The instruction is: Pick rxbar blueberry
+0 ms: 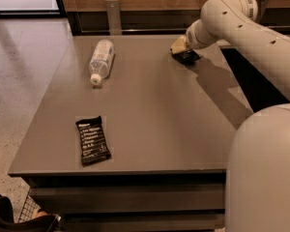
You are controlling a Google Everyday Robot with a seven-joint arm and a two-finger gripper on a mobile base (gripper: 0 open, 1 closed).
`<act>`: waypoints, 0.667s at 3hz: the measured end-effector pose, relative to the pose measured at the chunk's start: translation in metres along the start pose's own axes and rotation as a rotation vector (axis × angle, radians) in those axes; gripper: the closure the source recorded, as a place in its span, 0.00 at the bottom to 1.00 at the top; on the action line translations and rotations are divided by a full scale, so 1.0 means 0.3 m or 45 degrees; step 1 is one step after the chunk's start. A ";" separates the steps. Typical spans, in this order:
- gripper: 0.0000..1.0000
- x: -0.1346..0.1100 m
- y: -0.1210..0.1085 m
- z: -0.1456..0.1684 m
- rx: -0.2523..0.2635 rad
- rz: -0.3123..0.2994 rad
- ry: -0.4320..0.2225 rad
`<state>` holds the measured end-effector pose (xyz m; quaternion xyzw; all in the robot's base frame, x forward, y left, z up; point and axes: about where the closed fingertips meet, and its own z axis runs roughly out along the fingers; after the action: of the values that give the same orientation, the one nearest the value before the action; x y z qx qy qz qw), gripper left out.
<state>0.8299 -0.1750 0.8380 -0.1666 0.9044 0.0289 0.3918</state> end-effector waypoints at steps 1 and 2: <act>1.00 -0.151 0.017 -0.121 -0.065 -0.163 -0.082; 1.00 -0.238 0.041 -0.189 -0.132 -0.246 -0.152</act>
Offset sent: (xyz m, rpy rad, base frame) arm 0.0039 0.0256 0.1403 -0.0235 -0.1909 0.3240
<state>0.8317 -0.1538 0.9274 -0.2711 0.8563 0.0474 0.4370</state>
